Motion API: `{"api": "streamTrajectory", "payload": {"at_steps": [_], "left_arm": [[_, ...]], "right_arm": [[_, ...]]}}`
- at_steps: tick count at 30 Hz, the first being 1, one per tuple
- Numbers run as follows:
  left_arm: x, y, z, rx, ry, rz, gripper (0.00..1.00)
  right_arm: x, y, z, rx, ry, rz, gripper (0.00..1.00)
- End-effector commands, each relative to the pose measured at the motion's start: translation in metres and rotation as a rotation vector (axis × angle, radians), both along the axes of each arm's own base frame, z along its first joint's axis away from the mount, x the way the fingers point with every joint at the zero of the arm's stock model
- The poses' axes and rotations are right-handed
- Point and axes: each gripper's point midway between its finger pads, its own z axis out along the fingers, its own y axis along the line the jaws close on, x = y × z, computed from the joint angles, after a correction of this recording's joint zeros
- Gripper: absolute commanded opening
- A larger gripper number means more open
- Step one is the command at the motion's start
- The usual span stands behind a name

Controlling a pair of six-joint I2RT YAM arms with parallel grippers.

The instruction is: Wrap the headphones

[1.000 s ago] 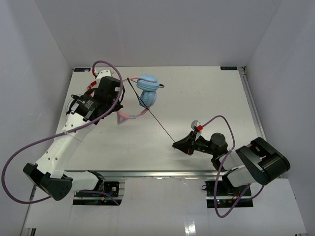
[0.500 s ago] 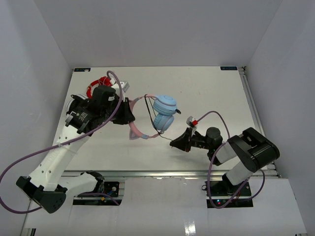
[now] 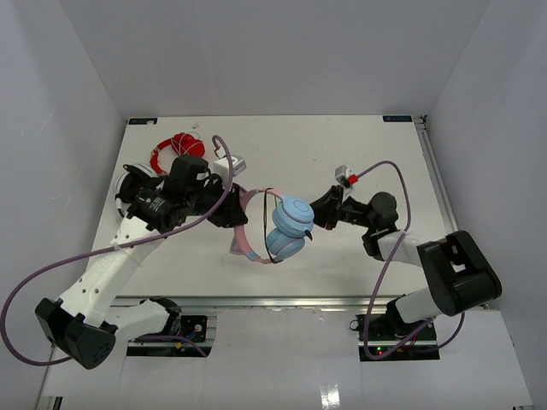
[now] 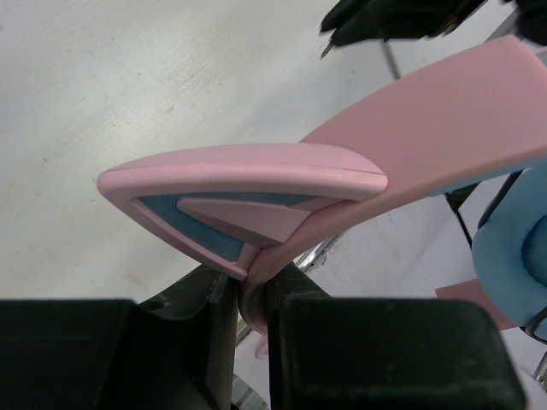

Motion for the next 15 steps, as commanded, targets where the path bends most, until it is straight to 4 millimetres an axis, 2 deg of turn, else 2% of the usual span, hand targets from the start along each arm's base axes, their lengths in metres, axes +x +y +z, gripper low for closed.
{"api": "streamTrajectory", "payload": {"at_steps": [1, 2, 4, 7, 8, 11, 12, 15], "left_arm": [[0.012, -0.007, -0.008, 0.019, -0.027, -0.042, 0.00], [0.014, -0.007, -0.008, 0.027, -0.034, -0.038, 0.00], [0.020, -0.010, -0.021, 0.069, -0.016, -0.039, 0.00], [0.024, -0.014, -0.027, 0.099, -0.025, -0.060, 0.00], [0.025, -0.015, -0.028, 0.104, -0.046, -0.079, 0.00], [0.019, -0.019, -0.036, 0.136, -0.128, -0.170, 0.00], [0.018, -0.022, -0.034, 0.131, -0.153, -0.186, 0.00], [0.013, -0.023, -0.045, 0.175, -0.255, -0.265, 0.00]], "right_arm": [[0.032, 0.000, 0.054, -0.039, -0.166, -0.069, 0.08], [0.038, 0.001, 0.052, -0.070, -0.103, -0.081, 0.08], [0.052, -0.001, 0.061, -0.157, -0.114, -0.116, 0.08], [0.061, -0.007, 0.058, -0.264, -0.021, -0.159, 0.08], [0.067, -0.008, 0.064, -0.274, -0.031, -0.180, 0.08], [0.071, -0.009, 0.062, -0.319, 0.014, -0.179, 0.08], [0.071, -0.009, 0.062, -0.320, 0.014, -0.173, 0.08], [0.068, -0.006, 0.064, -0.336, 0.029, -0.135, 0.08]]}}
